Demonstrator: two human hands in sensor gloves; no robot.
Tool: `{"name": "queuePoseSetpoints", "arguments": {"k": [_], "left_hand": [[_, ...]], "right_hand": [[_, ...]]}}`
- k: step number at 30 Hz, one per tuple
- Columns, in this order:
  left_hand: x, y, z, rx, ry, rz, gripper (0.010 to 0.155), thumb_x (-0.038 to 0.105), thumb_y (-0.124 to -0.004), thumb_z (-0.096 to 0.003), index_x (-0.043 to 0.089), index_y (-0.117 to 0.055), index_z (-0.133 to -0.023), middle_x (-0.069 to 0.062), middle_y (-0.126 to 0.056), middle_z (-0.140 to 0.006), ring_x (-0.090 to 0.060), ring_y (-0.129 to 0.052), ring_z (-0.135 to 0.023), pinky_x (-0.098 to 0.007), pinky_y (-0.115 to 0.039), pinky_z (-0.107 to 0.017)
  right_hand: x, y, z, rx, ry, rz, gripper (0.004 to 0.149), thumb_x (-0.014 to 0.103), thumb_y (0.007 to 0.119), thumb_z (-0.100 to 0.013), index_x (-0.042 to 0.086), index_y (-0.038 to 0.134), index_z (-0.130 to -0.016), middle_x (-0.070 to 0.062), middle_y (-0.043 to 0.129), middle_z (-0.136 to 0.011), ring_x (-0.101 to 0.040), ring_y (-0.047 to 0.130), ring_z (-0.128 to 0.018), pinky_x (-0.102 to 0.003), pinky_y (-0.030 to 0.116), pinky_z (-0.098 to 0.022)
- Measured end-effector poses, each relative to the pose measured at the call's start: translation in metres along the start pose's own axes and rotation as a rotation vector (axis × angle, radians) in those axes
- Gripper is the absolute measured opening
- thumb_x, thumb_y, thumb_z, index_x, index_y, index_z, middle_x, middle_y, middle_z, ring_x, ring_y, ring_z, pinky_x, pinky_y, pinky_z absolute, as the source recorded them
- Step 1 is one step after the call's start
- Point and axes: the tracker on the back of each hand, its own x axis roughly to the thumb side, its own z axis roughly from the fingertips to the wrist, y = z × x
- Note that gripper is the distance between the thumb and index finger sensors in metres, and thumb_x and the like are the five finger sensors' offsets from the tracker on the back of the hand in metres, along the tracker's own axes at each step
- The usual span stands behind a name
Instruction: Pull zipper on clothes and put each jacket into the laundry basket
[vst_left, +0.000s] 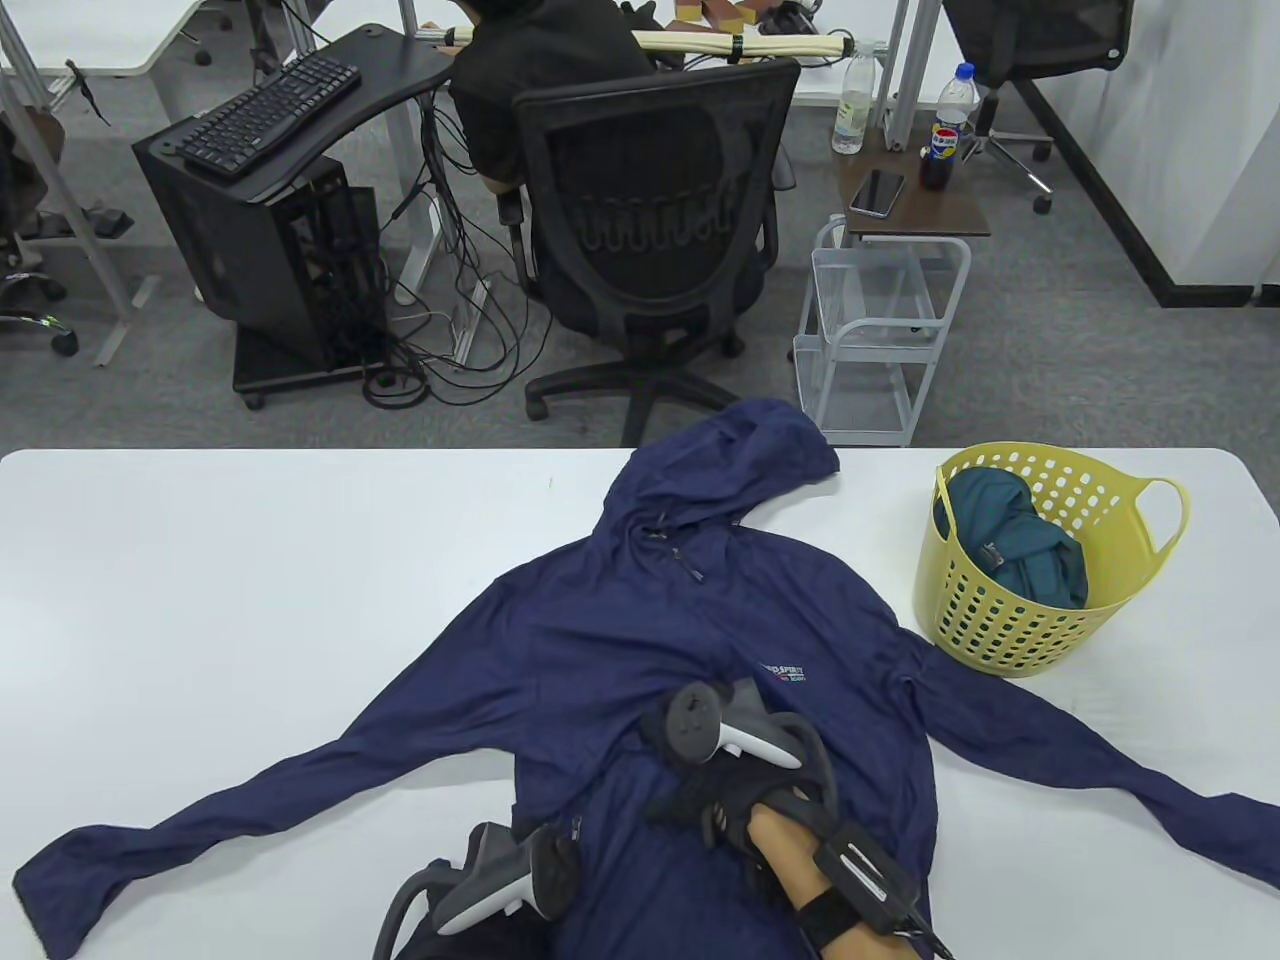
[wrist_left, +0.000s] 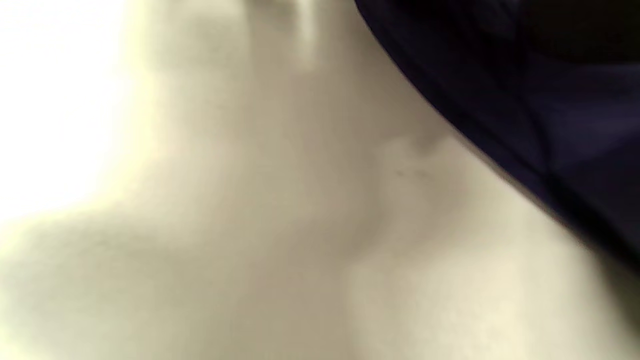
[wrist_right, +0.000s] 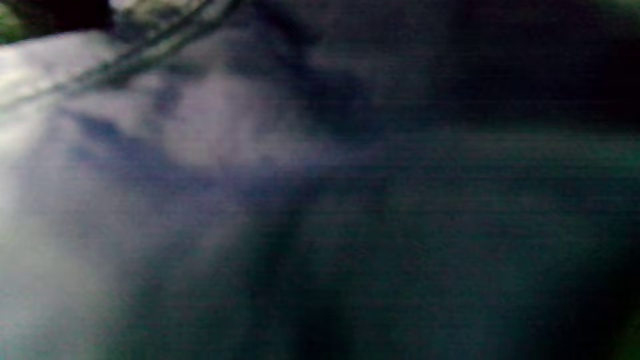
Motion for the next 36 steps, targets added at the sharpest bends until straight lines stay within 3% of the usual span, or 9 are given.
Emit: {"name": "queuePoseSetpoints", "arguments": {"k": [3, 8, 12, 14, 16, 22, 26, 32, 36], "left_hand": [[-0.008, 0.0, 0.005, 0.084, -0.014, 0.003, 0.086, 0.07, -0.059, -0.0323, 0.05, -0.01, -0.1, 0.006, 0.001, -0.116, -0.033, -0.002, -0.106, -0.069, -0.019, -0.071], [-0.034, 0.008, 0.032, 0.253, -0.013, 0.127, 0.066, 0.054, -0.065, -0.0397, 0.045, -0.044, -0.102, 0.003, -0.032, -0.119, -0.032, -0.026, -0.109, -0.068, -0.029, -0.072], [-0.045, 0.01, 0.054, 0.348, -0.063, 0.167, 0.047, 0.054, -0.073, -0.038, 0.035, -0.083, -0.08, 0.003, -0.078, -0.096, -0.029, -0.064, -0.098, -0.067, -0.048, -0.07], [-0.04, 0.007, 0.057, 0.317, -0.161, 0.189, 0.048, 0.06, -0.073, -0.036, 0.034, -0.095, -0.07, 0.004, -0.094, -0.083, -0.028, -0.082, -0.088, -0.066, -0.057, -0.067], [-0.031, 0.002, 0.052, 0.253, -0.223, 0.196, 0.056, 0.064, -0.069, -0.0359, 0.035, -0.095, -0.076, 0.005, -0.093, -0.088, -0.029, -0.08, -0.091, -0.067, -0.055, -0.067], [-0.014, -0.009, 0.044, 0.11, -0.291, 0.189, 0.078, 0.075, -0.06, -0.0317, 0.033, -0.079, -0.094, 0.002, -0.064, -0.112, -0.033, -0.054, -0.105, -0.069, -0.044, -0.071], [-0.004, -0.012, 0.043, 0.181, -0.218, 0.101, 0.077, 0.074, -0.069, -0.0291, 0.037, -0.07, -0.096, 0.005, -0.061, -0.111, -0.031, -0.053, -0.105, -0.067, -0.046, -0.071], [0.008, -0.01, 0.042, 0.297, -0.064, 0.043, 0.048, 0.058, -0.078, -0.039, 0.043, -0.075, -0.085, 0.012, -0.071, -0.103, -0.026, -0.063, -0.103, -0.062, -0.053, -0.071], [0.003, -0.007, 0.045, 0.354, 0.045, 0.084, 0.044, 0.047, -0.084, -0.0396, 0.043, -0.074, -0.082, 0.014, -0.075, -0.1, -0.025, -0.067, -0.101, -0.061, -0.055, -0.071]], "right_hand": [[-0.007, -0.002, -0.004, -0.086, 0.047, -0.017, 0.085, 0.072, 0.066, -0.039, 0.048, 0.02, -0.106, 0.016, 0.006, -0.12, -0.033, 0.001, -0.11, -0.068, 0.012, -0.073], [-0.001, -0.019, 0.032, -0.368, -0.027, 0.04, 0.076, 0.06, 0.075, -0.043, 0.038, 0.043, -0.108, 0.008, 0.026, -0.122, -0.036, 0.017, -0.112, -0.07, 0.023, -0.073], [0.026, -0.026, 0.085, -0.508, -0.272, 0.061, 0.063, 0.058, 0.08, -0.043, 0.031, 0.073, -0.099, 0.003, 0.067, -0.113, -0.038, 0.053, -0.105, -0.067, 0.046, -0.072], [0.046, -0.019, 0.109, -0.473, -0.445, 0.051, 0.053, 0.058, 0.081, -0.042, 0.034, 0.085, -0.089, 0.006, 0.084, -0.101, -0.031, 0.077, -0.094, -0.063, 0.058, -0.069], [0.062, -0.006, 0.119, -0.351, -0.56, 0.03, 0.049, 0.059, 0.081, -0.043, 0.035, 0.09, -0.084, 0.007, 0.091, -0.094, -0.029, 0.087, -0.085, -0.059, 0.065, -0.067], [0.079, 0.04, 0.12, 0.034, -0.53, 0.023, 0.075, 0.073, 0.074, -0.04, 0.028, 0.076, -0.1, -0.002, 0.073, -0.11, -0.04, 0.071, -0.096, -0.064, 0.06, -0.067], [0.082, 0.047, 0.126, 0.007, -0.499, 0.149, 0.085, 0.076, 0.076, -0.038, 0.028, 0.064, -0.107, 0.0, 0.058, -0.117, -0.04, 0.061, -0.102, -0.067, 0.056, -0.069], [0.094, 0.062, 0.139, 0.015, -0.455, 0.245, 0.1, 0.08, 0.075, -0.035, 0.022, 0.048, -0.112, -0.005, 0.037, -0.121, -0.049, 0.045, -0.105, -0.072, 0.049, -0.07], [0.097, 0.063, 0.145, -0.099, -0.408, 0.261, 0.069, 0.052, 0.076, -0.048, 0.027, 0.055, -0.109, -0.002, 0.046, -0.12, -0.048, 0.054, -0.104, -0.069, 0.053, -0.069]]}}
